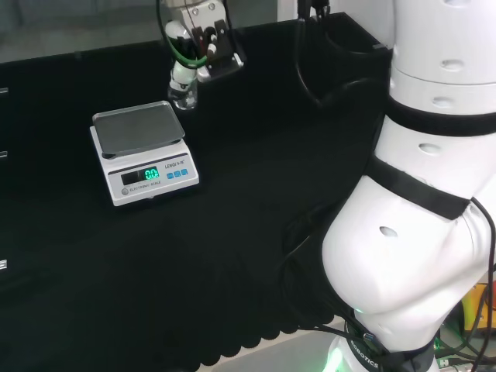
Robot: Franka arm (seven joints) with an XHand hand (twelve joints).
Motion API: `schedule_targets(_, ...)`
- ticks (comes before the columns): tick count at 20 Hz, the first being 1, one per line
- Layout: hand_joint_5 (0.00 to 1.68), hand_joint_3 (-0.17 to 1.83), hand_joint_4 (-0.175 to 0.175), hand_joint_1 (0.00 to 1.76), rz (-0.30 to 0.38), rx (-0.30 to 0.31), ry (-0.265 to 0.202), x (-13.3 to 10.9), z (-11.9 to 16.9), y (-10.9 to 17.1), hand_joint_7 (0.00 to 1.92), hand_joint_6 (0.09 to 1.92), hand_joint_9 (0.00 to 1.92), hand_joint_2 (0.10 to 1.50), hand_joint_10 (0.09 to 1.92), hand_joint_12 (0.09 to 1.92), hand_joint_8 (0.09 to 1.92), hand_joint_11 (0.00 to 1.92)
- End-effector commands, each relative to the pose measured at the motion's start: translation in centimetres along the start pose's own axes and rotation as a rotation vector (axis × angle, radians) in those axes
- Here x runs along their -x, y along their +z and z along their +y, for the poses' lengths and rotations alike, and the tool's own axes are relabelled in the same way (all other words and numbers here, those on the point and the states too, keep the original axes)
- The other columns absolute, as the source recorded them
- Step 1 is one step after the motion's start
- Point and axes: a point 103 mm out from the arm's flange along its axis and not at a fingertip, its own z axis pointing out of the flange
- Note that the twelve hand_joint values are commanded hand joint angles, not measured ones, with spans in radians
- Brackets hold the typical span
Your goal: Put the beaker on the electronic balance.
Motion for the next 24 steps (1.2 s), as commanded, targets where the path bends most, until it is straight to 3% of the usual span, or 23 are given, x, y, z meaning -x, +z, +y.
schedule_targets(1,1.00,0.04,-0.175,1.16,0.015,-0.099,-0.139,-2.8,3.5,-1.2,1.11,0.97,1.50,1.08,0.37,0.44,0.83,1.62)
schedule_targets(14,1.00,0.04,-0.175,1.16,0.009,-0.146,-0.260,-7.9,8.6,-0.4,1.11,0.97,1.50,1.08,0.37,0.44,0.83,1.61)
schedule_targets(24,1.00,0.04,-0.175,1.16,0.021,-0.168,-0.290,-8.6,9.3,1.1,1.11,0.97,1.50,1.08,0.38,0.44,0.83,1.61)
